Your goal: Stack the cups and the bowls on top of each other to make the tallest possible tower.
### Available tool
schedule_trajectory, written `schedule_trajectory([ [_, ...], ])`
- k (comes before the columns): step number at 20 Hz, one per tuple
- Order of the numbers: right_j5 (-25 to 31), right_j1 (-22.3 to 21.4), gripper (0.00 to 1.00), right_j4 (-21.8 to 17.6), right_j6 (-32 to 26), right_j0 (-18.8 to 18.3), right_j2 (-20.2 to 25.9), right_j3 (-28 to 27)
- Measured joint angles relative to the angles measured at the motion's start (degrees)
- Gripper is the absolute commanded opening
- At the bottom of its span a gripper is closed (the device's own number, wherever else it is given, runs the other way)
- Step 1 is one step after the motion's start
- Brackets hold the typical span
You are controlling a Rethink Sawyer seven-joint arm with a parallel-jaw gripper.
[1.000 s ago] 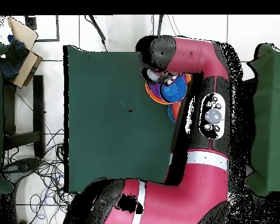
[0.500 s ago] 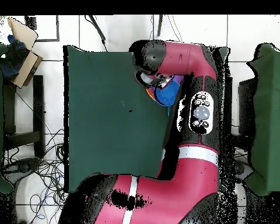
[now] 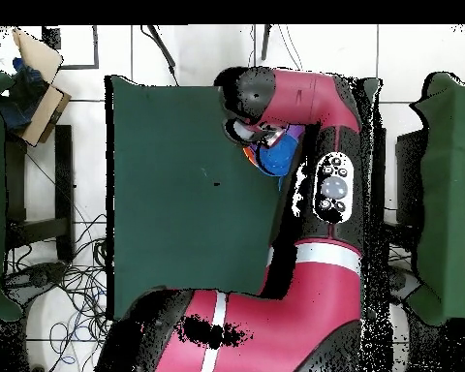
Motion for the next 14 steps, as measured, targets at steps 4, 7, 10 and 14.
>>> schedule_trajectory([
  [4,0.0,0.3,0.0,-0.1,0.0,0.0,-1.1,-1.0],
  [7,-0.3,0.7,0.0,-0.5,0.0,0.0,-2.5,-2.5],
  [10,-0.7,1.1,0.0,-1.5,0.0,0.0,-3.4,-3.9],
  [14,-0.7,1.4,0.0,-1.6,0.0,-0.2,-3.6,-5.5],
])
